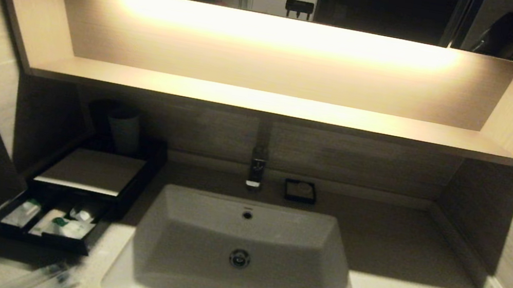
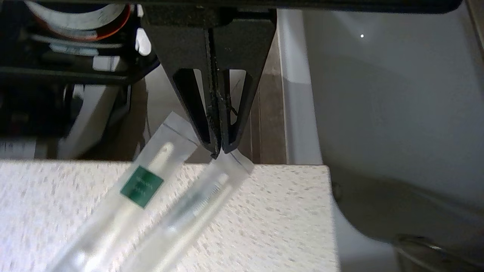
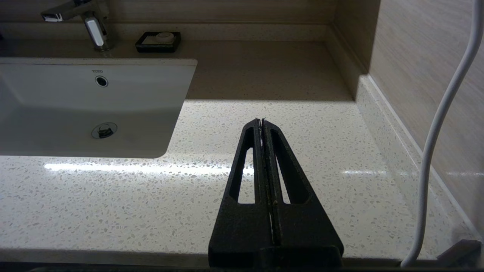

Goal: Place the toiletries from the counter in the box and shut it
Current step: Pick up the bathroom toiletry

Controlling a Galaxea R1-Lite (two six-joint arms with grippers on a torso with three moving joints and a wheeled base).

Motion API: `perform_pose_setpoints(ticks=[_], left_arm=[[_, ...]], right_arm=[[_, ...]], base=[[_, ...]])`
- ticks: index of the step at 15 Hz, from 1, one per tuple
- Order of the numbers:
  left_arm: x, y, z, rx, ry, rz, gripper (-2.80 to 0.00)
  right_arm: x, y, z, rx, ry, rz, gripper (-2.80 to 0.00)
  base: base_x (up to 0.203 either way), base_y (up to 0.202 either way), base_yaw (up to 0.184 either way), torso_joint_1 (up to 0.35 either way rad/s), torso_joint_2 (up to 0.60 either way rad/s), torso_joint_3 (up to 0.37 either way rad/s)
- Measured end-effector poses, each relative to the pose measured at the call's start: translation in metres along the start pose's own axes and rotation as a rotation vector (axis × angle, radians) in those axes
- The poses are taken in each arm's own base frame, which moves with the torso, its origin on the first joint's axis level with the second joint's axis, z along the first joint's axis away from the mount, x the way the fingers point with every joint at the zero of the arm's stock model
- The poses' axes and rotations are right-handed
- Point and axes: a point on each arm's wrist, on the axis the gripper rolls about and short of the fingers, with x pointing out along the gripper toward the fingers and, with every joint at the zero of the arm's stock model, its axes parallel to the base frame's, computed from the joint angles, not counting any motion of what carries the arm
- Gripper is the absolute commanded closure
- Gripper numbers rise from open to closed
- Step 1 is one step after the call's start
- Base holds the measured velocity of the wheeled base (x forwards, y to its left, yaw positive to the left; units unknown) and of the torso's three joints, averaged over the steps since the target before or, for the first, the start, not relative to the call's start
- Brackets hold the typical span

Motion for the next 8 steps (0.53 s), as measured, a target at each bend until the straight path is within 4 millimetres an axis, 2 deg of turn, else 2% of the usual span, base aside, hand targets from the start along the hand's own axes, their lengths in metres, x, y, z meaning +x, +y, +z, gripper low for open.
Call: perform_pose_setpoints(ticks=[8], left_arm=[[0.023, 0.026, -0.006, 0.261, 0.104, -0.060, 0.00]], right_arm=[[0.000, 0.000, 0.000, 0.000, 0.000, 0.000, 0.00]], base=[[0.000, 0.000, 0.000, 0.000, 0.00, 0.000]])
